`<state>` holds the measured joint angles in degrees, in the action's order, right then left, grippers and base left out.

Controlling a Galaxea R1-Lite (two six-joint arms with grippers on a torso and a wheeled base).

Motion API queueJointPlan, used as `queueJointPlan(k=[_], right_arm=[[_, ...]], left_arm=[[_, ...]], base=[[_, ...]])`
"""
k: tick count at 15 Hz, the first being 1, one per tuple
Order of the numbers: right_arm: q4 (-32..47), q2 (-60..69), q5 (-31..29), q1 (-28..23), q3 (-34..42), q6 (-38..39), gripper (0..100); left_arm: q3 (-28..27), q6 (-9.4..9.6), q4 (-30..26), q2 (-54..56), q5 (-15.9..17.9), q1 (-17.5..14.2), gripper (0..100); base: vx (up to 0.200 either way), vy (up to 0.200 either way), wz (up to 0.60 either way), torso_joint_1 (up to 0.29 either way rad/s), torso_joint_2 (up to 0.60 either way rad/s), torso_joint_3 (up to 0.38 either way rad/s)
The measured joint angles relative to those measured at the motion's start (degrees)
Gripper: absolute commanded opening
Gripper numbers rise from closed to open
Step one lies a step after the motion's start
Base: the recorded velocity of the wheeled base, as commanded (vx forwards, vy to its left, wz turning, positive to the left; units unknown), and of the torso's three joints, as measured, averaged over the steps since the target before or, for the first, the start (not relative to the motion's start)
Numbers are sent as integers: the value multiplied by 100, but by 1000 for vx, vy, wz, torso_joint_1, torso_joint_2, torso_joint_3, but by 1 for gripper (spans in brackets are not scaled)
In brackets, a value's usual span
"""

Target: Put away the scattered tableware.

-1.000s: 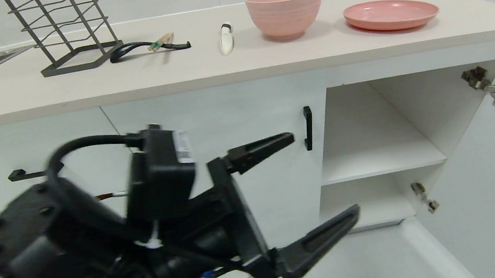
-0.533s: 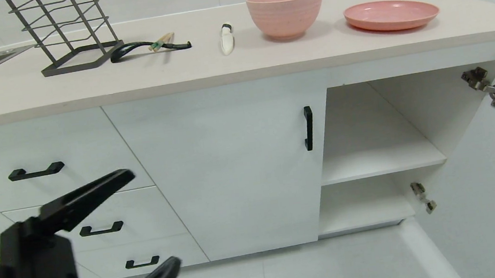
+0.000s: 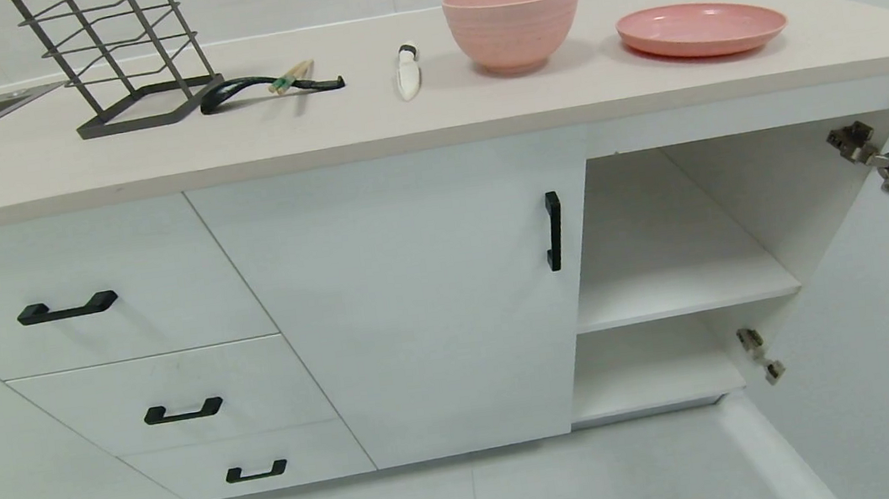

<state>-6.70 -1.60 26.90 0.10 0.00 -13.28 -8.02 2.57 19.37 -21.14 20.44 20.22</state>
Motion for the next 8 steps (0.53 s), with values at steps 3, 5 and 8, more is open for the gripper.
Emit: queueJointPlan(k=[3, 5, 8], right_arm=[[547, 116, -1545, -10, -24, 591, 100], [600, 139, -2158, -10, -18, 571, 100], [622, 155, -2336, -10, -5, 1061, 100]], left_arm=[[95, -162, -1101, 1191, -575, -221, 100], [456, -200, -1368, 1652, -950, -322, 100], [745, -224, -1703, 1927, -1643, -366, 100]], base=[[0, 0, 0, 0, 0, 0], [0, 0, 0, 0, 0, 0], [0, 0, 0, 0, 0, 0]])
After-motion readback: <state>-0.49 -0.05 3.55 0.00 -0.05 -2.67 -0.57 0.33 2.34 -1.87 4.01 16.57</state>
